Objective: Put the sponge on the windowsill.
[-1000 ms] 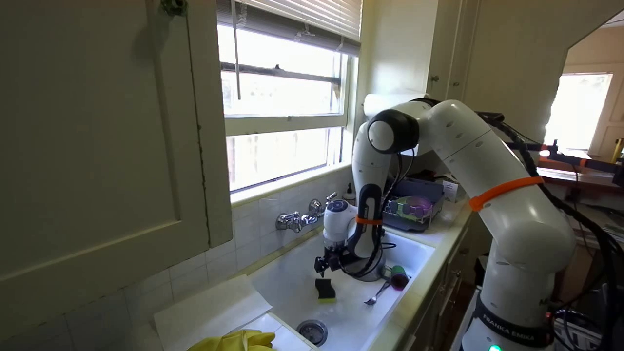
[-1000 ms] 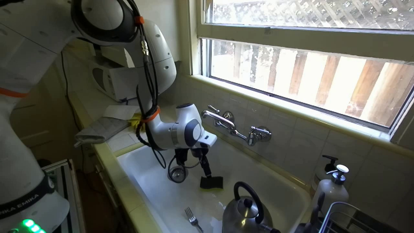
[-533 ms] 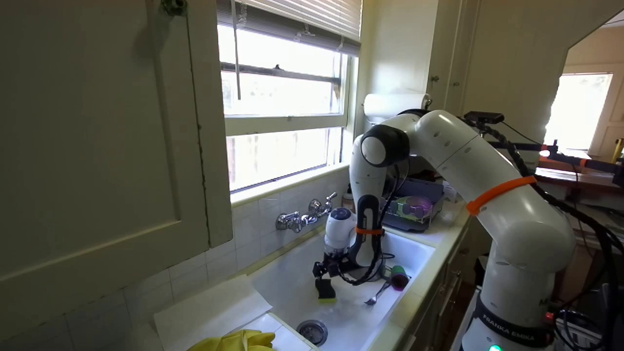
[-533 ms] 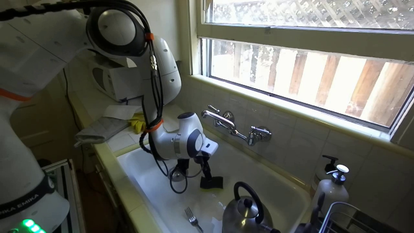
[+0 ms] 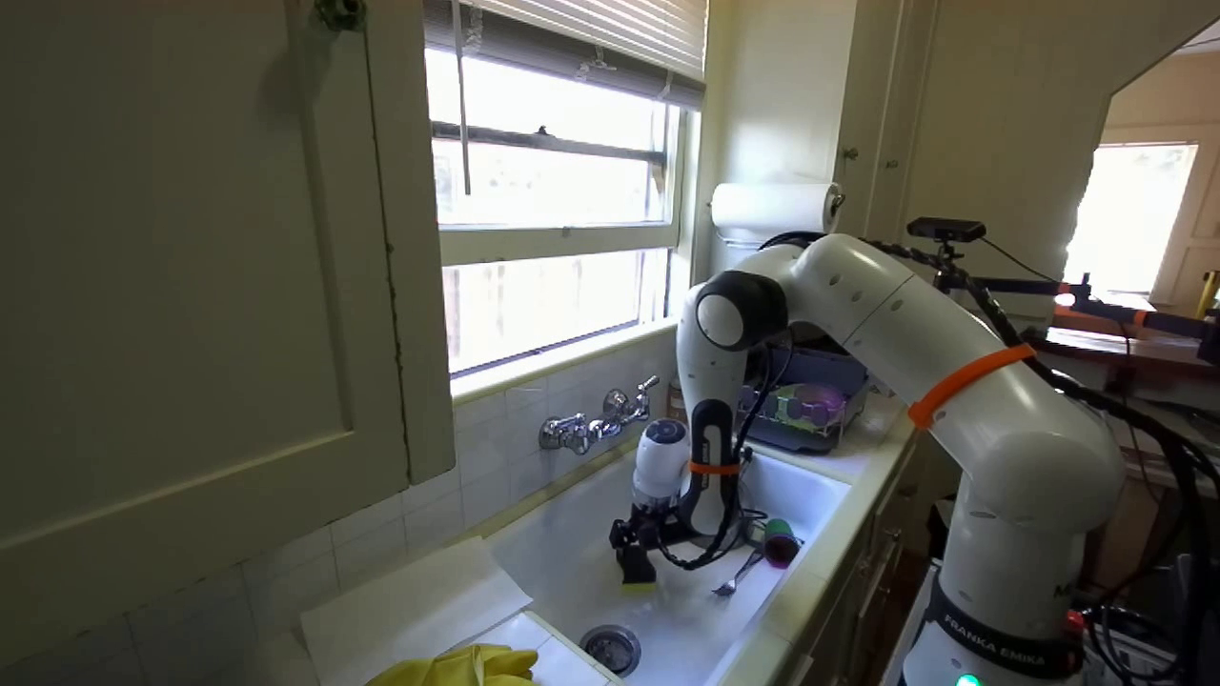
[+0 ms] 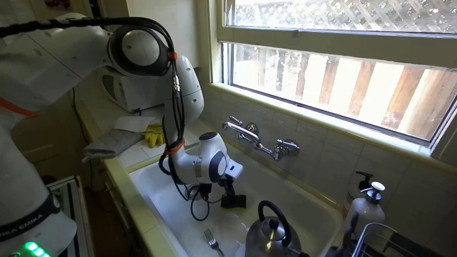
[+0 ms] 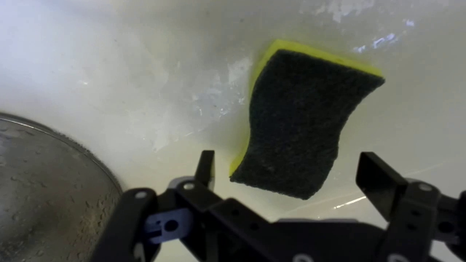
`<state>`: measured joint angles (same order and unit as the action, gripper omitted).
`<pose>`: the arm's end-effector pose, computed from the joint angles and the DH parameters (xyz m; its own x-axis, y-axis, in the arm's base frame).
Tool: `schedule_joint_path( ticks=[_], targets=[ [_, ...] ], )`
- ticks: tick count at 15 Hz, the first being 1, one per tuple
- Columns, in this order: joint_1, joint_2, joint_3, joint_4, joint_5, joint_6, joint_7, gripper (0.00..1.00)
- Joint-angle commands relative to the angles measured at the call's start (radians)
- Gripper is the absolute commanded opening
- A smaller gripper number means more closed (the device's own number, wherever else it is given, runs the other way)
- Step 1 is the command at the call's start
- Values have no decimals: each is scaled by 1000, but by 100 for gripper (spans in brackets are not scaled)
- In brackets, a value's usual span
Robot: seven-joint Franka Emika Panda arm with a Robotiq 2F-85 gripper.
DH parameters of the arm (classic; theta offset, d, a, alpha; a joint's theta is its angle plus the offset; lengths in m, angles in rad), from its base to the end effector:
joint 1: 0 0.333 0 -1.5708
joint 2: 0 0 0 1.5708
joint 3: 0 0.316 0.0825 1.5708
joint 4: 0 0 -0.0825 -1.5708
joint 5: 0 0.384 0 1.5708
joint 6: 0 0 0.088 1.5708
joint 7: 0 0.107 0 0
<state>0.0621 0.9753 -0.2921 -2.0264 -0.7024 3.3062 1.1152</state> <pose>0.5371 -0.0694 -0.0016 0.8476 -0.4329 0.3068 -0.4591 -0.8883 0.0147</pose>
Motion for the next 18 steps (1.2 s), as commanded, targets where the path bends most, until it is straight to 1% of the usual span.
schedule_joint_path(
  ticks=[1, 2, 5, 7, 12, 13, 14, 18],
  targets=[
    [13, 72, -10, 59, 30, 41, 17, 100],
    [6, 81, 1, 68, 31, 32, 12, 100],
    [8, 107, 6, 96, 37, 21, 10, 100],
    [26, 132, -8, 119, 48, 21, 15, 100],
    [24, 173, 1, 164, 60, 16, 13, 100],
    [22, 180, 4, 171, 62, 15, 12, 75],
    [17, 183, 9, 174, 59, 16, 9, 74],
    [17, 138, 3, 134, 45, 14, 2, 44]
  ],
)
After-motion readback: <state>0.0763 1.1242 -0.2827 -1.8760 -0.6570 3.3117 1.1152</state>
